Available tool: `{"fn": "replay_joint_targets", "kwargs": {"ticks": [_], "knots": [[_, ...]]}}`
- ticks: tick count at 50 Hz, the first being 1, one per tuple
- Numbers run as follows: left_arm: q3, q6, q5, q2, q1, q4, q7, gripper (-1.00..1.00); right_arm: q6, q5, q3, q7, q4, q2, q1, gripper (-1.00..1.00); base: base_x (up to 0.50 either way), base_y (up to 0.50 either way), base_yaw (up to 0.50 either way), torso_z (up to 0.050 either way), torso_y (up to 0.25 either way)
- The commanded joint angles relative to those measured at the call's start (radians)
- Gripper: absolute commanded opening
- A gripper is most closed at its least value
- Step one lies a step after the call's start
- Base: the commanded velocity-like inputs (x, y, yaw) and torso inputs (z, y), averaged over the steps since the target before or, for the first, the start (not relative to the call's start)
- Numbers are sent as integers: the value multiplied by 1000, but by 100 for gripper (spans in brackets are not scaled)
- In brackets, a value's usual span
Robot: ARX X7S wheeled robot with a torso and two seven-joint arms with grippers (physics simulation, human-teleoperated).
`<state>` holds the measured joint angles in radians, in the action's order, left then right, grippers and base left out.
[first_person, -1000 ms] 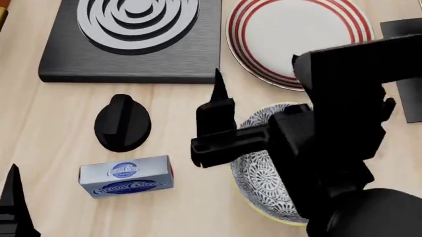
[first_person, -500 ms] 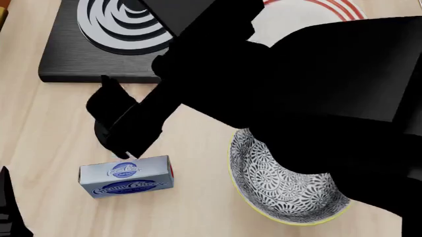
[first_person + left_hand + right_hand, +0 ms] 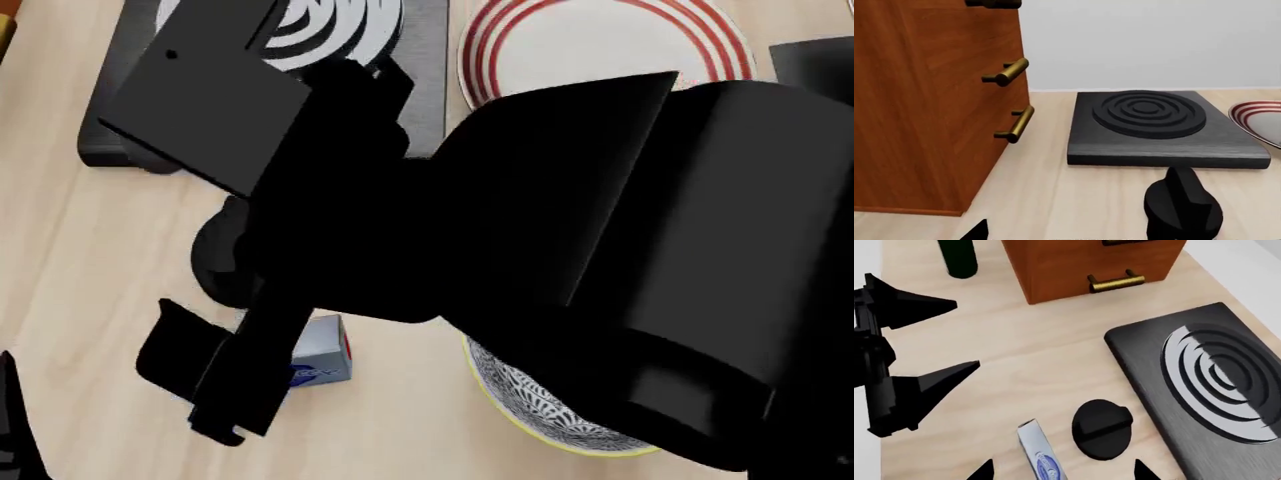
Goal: Pick up the cream cheese and put it in the bowl.
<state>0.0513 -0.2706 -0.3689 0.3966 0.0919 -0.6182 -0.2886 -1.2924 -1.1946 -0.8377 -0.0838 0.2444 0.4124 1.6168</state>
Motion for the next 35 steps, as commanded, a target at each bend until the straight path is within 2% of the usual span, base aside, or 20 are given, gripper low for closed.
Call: {"fn": "replay_joint_targets", "kwargs": {"ticks": [1, 11, 20, 35], "knots": [[-5, 23, 9, 5, 12, 10, 9, 100, 18, 49, -81, -50, 12, -10, -8, 100, 0, 0, 0, 0, 0], [-11, 36, 22, 4, 7, 29, 7, 100, 37, 108, -145, -68, -10, -16, -12, 100, 0, 0, 0, 0, 0], [-12, 58, 25, 5, 19, 26, 11, 100, 103, 226, -263, -128, -95, -36, -38, 100, 0, 0, 0, 0, 0], [-4, 71, 18, 11, 19, 36, 14, 100, 108, 254, -317, -135, -120, -83, -42, 100, 0, 0, 0, 0, 0]]}}
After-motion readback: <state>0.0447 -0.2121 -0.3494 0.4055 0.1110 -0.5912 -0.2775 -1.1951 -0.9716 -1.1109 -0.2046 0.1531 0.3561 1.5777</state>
